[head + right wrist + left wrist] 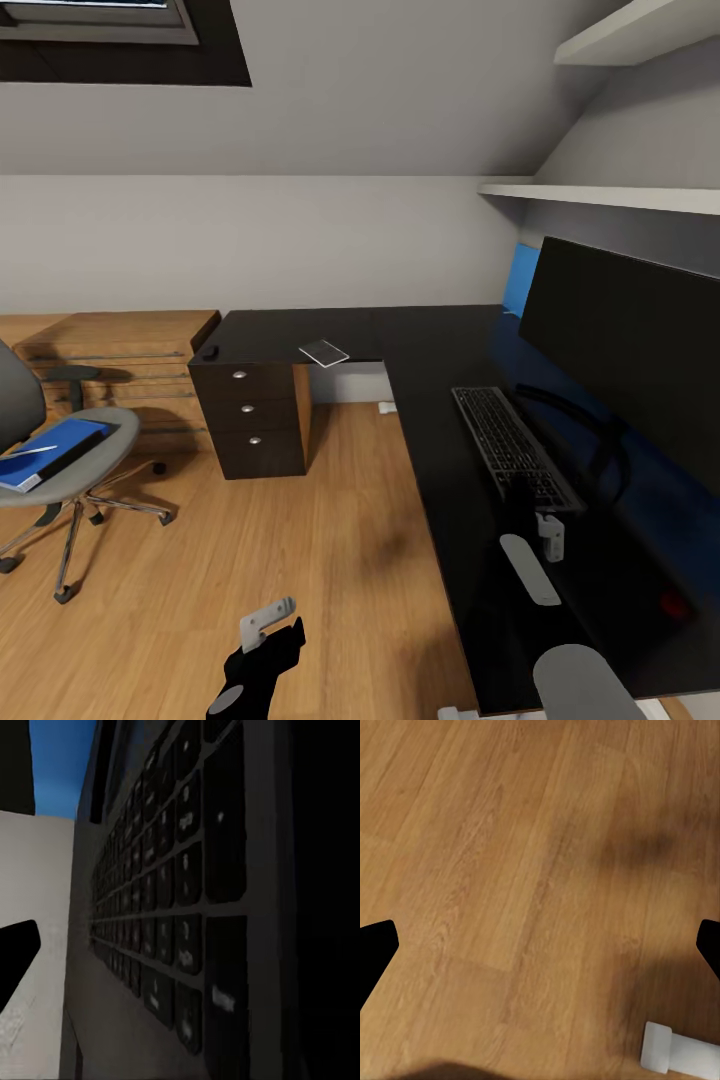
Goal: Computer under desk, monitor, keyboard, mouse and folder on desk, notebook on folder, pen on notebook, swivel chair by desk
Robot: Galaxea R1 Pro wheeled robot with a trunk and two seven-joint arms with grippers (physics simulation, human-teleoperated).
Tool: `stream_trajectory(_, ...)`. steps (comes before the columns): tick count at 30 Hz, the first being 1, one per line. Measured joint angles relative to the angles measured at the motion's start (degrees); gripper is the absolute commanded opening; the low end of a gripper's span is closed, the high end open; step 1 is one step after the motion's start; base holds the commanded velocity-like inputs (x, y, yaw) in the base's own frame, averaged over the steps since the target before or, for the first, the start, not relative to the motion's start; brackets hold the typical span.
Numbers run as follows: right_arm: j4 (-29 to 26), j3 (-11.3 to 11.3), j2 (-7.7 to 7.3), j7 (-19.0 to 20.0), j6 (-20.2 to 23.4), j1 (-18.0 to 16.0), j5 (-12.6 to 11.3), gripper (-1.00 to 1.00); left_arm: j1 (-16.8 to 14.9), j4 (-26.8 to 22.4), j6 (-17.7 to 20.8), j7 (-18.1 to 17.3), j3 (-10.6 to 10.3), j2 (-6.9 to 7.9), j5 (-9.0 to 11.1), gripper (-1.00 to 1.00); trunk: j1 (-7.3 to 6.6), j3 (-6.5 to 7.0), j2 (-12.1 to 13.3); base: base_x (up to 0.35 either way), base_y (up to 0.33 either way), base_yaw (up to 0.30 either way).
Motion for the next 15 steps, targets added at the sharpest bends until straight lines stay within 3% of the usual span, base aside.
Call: stream_trajectory(15,0.0,0.0,0.0,0.3,0.0,0.0,0.3,1.0,0.0,0.0,0.0,0.0,0.0,-0.01,0.0,1.0,0.0,0.0,0.0,-0.002,-0.002,0.0)
